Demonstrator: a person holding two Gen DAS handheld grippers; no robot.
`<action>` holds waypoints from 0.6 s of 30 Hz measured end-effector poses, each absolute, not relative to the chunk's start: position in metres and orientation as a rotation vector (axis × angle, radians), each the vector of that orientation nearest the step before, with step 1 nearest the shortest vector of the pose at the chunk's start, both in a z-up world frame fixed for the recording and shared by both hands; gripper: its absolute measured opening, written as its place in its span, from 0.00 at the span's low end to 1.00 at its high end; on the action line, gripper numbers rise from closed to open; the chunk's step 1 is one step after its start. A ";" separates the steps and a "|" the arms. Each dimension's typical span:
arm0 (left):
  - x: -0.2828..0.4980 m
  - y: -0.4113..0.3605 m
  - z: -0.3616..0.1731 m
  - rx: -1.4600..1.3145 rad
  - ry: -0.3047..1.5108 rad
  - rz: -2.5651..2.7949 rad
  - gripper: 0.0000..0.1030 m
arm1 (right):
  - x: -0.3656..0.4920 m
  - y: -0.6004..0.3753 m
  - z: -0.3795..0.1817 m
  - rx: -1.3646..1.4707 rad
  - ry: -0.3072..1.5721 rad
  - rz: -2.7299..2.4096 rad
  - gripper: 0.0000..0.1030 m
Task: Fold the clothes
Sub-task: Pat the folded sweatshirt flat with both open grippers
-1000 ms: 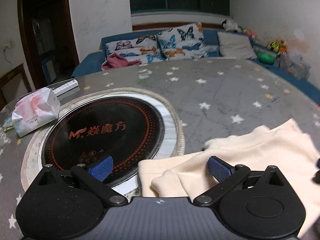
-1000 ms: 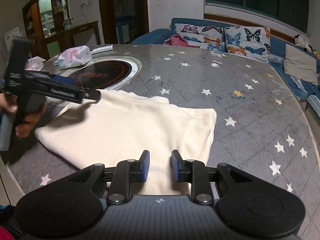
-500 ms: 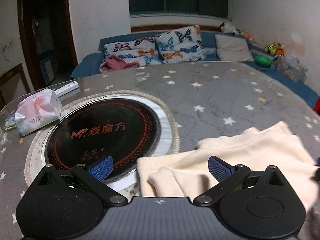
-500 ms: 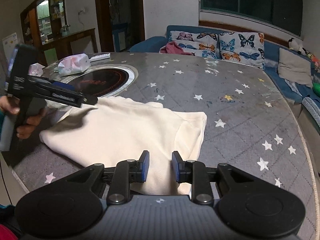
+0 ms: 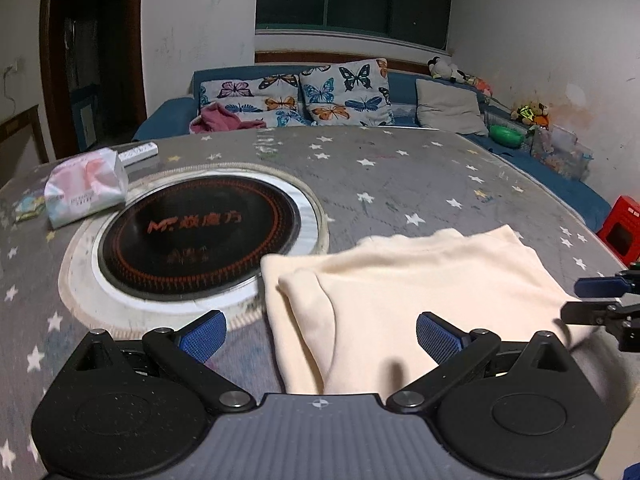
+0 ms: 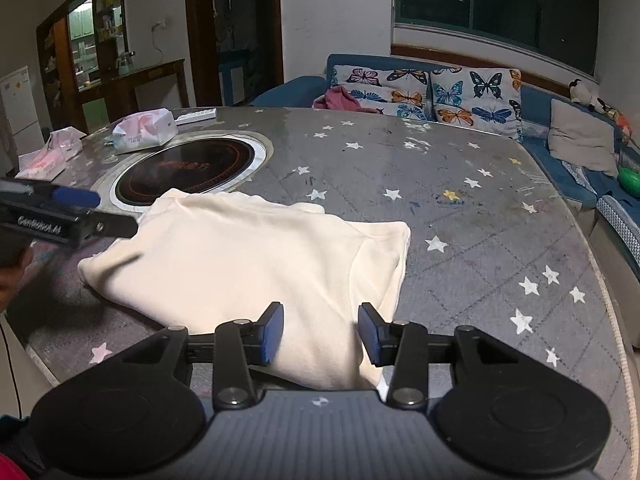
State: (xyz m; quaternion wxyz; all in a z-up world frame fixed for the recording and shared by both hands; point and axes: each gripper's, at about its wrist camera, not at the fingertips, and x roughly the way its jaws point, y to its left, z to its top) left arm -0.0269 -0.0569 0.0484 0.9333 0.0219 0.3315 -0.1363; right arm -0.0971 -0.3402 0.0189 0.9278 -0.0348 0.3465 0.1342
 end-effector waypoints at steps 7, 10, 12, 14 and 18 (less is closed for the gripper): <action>-0.040 -0.057 0.046 0.046 0.684 -0.280 1.00 | -0.096 -0.337 0.019 -0.061 0.707 0.250 0.53; -0.044 -0.058 0.046 0.045 0.687 -0.281 1.00 | -0.096 -0.338 0.020 -0.047 0.711 0.232 0.55; -0.046 -0.058 0.046 0.045 0.684 -0.282 1.00 | -0.095 -0.338 0.020 -0.040 0.711 0.222 0.58; -0.049 -0.058 0.048 0.045 0.678 -0.286 1.00 | -0.096 -0.337 0.022 -0.045 0.712 0.212 0.59; -0.053 -0.060 0.051 0.044 0.665 -0.296 1.00 | -0.095 -0.336 0.022 -0.053 0.722 0.188 0.64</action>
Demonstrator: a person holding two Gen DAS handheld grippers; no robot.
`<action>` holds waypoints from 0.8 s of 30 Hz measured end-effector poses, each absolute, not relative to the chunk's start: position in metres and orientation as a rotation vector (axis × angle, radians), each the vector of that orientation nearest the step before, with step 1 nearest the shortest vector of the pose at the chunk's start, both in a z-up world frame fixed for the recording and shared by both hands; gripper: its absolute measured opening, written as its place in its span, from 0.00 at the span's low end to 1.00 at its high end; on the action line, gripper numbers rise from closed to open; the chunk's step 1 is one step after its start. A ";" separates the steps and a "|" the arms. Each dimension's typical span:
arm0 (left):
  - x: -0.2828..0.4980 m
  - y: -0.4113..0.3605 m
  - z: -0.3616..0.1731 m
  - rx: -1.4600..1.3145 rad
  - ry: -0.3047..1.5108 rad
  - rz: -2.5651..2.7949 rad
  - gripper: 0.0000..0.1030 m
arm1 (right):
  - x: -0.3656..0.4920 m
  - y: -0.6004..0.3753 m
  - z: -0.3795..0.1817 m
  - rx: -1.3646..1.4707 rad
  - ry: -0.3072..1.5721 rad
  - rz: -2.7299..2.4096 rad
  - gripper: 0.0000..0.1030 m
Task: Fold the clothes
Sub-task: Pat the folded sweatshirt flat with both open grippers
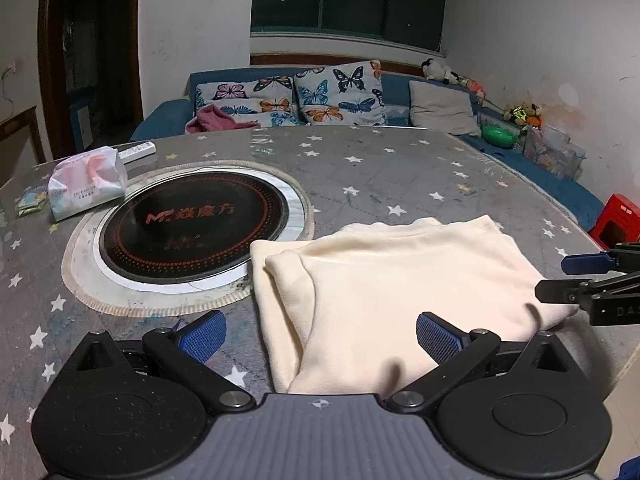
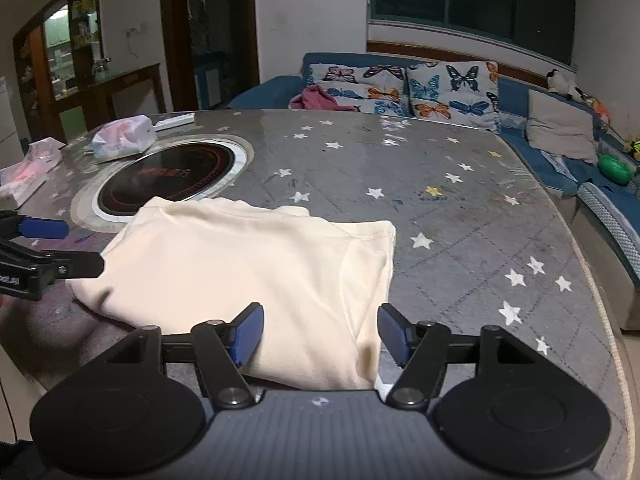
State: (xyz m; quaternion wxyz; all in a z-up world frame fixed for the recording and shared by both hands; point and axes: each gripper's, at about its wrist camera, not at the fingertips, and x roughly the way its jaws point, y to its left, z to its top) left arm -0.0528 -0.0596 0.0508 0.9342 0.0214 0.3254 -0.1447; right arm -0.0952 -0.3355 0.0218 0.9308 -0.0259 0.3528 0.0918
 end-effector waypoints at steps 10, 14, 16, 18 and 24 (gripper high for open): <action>-0.058 -0.063 0.050 0.041 0.667 -0.311 1.00 | -0.099 -0.334 0.025 -0.067 0.717 0.171 0.74; -0.059 -0.064 0.050 0.039 0.668 -0.315 1.00 | -0.100 -0.332 0.027 -0.071 0.711 0.167 0.76; -0.059 -0.063 0.050 0.038 0.668 -0.312 1.00 | -0.100 -0.332 0.027 -0.071 0.710 0.165 0.79; -0.059 -0.062 0.049 0.036 0.671 -0.307 1.00 | -0.099 -0.332 0.027 -0.074 0.707 0.165 0.79; -0.058 -0.060 0.046 0.033 0.684 -0.294 1.00 | -0.101 -0.332 0.027 -0.072 0.701 0.161 0.84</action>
